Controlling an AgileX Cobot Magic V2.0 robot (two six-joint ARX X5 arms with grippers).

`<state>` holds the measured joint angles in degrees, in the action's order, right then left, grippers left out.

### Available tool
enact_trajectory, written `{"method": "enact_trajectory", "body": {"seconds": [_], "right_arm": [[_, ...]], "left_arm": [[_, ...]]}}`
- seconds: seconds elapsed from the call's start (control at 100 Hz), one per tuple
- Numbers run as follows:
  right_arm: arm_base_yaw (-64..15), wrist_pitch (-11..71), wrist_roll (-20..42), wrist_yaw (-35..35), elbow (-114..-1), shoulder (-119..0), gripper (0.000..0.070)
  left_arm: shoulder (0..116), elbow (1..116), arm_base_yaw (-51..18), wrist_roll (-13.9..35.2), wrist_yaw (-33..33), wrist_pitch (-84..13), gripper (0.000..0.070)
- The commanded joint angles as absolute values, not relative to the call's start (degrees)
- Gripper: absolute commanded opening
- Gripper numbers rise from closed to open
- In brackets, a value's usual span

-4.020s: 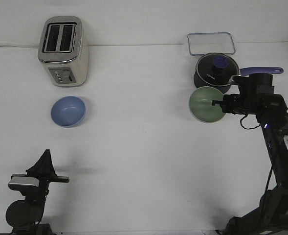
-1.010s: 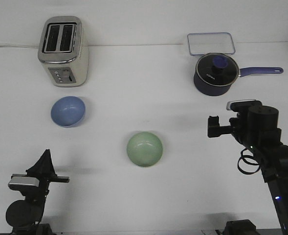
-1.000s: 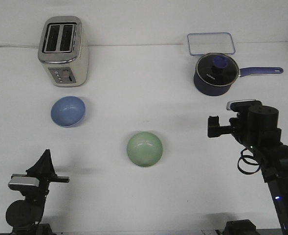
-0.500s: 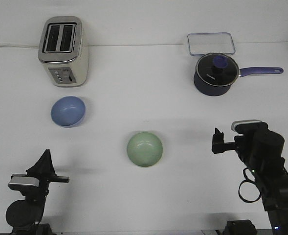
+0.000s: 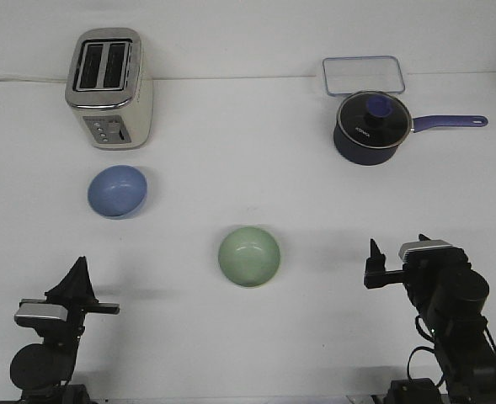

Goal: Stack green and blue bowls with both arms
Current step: 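Open the right gripper and retract it toward the robot, then raise the left gripper and reach forward to the light blue bowl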

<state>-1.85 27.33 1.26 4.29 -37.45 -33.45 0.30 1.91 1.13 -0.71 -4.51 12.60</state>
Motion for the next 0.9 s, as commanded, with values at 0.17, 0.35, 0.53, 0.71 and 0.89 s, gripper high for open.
{"method": "enact_trajectory", "body": {"seconds": [0.17,0.35,0.53,0.71,0.89], "right_arm": [[-2.0,26.0,0.6,4.3,-37.4,-33.9,0.0654],[-2.0,26.0,0.6,4.3,-37.4,-33.8,0.0654],[-2.0,25.7,0.6,4.3,-37.4,-33.8,0.0654],[-2.0,25.7,0.6,4.3,-37.4,-33.8,0.0654],[-2.0,25.7,0.6,4.3,-37.4,-33.8,0.0654]], "left_arm": [[0.2,0.8,1.2,-0.6,-4.5,13.2,0.0013],[0.2,0.8,1.2,-0.6,-4.5,13.3,0.0013],[0.4,4.3,1.2,-0.1,-4.4,11.8,0.0013],[4.0,16.4,1.2,3.1,-3.6,1.8,0.0013],[16.8,34.4,1.2,8.4,-1.0,-13.3,0.0013]]}}
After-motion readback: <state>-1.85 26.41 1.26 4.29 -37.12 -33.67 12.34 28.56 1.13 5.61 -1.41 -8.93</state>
